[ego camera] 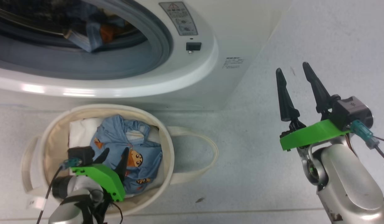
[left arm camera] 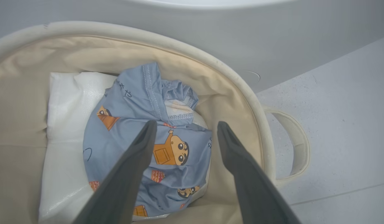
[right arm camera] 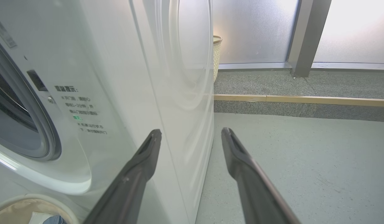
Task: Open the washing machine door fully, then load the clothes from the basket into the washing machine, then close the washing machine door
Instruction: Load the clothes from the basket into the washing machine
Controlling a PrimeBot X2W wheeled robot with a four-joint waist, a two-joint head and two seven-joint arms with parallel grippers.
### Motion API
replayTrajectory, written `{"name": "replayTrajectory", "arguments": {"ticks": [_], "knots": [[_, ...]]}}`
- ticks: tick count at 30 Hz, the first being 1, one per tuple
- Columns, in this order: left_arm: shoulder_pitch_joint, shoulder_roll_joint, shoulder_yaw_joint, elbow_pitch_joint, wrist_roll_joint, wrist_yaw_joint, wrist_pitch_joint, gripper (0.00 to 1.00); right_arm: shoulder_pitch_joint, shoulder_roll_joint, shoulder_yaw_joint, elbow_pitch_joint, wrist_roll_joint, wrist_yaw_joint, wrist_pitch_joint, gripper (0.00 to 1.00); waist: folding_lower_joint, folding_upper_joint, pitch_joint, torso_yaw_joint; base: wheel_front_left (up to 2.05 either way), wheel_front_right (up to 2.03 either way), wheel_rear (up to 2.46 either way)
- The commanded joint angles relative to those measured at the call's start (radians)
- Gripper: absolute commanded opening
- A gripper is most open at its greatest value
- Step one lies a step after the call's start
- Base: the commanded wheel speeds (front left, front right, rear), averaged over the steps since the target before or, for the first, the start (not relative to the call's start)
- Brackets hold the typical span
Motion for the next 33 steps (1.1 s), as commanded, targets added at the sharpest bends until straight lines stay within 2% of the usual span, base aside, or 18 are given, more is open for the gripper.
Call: {"name": "replayTrajectory", "arguments": {"ticks": [1, 13, 23, 29, 33], "knots": [[-0.015, 0.024, -0.003, 0.002, -0.007, -0.006, 0.000, 1.00, -0.008, -0.006, 0.014, -0.035, -0.010, 0.000, -0.012, 1.00, -0.0003, 0.0000, 0.029, -0.008, 0.00, 0.00, 0.00], [-0.092, 0.054, -0.186, 0.099, -0.074, -0.006, 0.180, 1.00, -0.039, 0.016, 0.017, -0.077, -0.037, 0.000, -0.012, 1.00, -0.0003, 0.0000, 0.110, -0.049, 0.00, 0.00, 0.00], [-0.167, 0.085, -0.299, 0.109, -0.083, -0.006, 0.207, 1.00, -0.047, 0.045, 0.006, -0.115, -0.074, 0.000, -0.012, 1.00, -0.0003, 0.0000, 0.201, -0.091, 0.00, 0.00, 0.00], [-0.192, 0.102, -0.386, 0.125, -0.052, -0.006, 0.210, 1.00, -0.034, 0.057, -0.005, -0.146, -0.092, 0.000, -0.012, 1.00, -0.0003, 0.0000, 0.247, -0.115, 0.00, 0.00, 0.00], [-0.210, 0.116, -0.395, 0.142, -0.047, -0.003, 0.201, 1.00, -0.028, 0.061, -0.011, -0.163, -0.102, 0.000, -0.012, 1.00, -0.0003, 0.0000, 0.266, -0.127, 0.00, 0.00, 0.00]]}}
